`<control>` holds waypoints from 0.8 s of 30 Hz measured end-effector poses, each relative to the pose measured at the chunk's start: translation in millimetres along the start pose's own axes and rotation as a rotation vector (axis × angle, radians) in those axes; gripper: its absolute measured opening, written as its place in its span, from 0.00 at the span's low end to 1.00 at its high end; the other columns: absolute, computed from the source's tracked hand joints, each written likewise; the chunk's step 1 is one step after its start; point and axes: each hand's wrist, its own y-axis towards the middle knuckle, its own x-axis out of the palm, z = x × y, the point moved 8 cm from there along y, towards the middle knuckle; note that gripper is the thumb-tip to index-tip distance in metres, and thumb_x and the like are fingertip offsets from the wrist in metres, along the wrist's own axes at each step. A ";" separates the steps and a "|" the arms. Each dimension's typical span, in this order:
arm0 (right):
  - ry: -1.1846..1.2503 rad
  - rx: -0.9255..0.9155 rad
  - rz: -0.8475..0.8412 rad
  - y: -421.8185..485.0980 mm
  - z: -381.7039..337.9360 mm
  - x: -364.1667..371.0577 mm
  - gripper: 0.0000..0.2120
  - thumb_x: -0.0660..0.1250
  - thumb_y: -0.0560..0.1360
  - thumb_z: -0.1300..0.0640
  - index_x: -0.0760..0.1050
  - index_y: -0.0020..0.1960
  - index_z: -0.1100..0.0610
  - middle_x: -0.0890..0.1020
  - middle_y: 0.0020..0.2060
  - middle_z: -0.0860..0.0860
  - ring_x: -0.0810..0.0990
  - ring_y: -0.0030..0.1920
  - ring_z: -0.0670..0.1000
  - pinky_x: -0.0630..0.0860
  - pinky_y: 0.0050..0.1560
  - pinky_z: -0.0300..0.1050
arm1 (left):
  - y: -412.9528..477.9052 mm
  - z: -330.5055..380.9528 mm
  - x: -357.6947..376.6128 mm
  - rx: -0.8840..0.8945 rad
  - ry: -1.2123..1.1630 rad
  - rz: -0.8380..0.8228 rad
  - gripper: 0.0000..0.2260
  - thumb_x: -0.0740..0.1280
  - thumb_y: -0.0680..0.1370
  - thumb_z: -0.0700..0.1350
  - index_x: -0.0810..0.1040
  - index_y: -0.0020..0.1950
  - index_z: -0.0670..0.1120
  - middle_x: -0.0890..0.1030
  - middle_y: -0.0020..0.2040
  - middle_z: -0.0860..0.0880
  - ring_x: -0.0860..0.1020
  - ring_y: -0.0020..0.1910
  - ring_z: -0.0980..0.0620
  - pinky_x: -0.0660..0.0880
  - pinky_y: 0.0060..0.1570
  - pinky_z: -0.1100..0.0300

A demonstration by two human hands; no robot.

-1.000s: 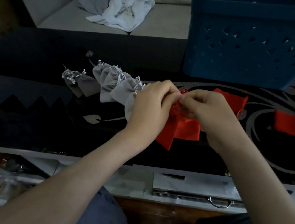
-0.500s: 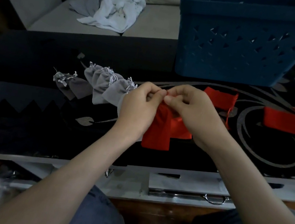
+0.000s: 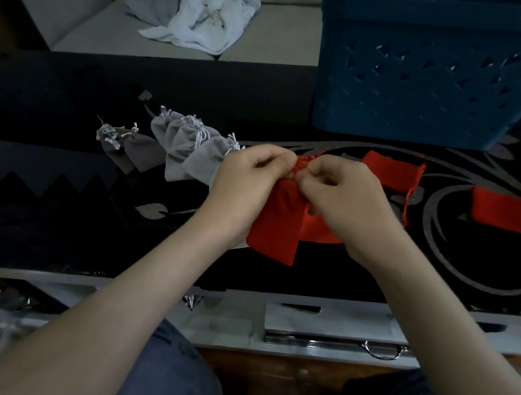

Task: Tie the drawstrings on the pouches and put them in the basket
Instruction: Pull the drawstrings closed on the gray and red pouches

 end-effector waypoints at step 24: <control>0.393 0.016 -0.303 -3.7 -1.0 -2.2 0.08 0.63 0.77 0.62 0.75 0.40 0.57 0.75 0.37 0.57 0.72 0.37 0.52 0.68 0.40 0.41 | -6.6 39.9 4.5 0.367 0.256 -0.278 0.03 0.69 0.75 0.40 0.80 0.44 0.47 0.79 0.37 0.54 0.76 0.37 0.53 0.72 0.41 0.61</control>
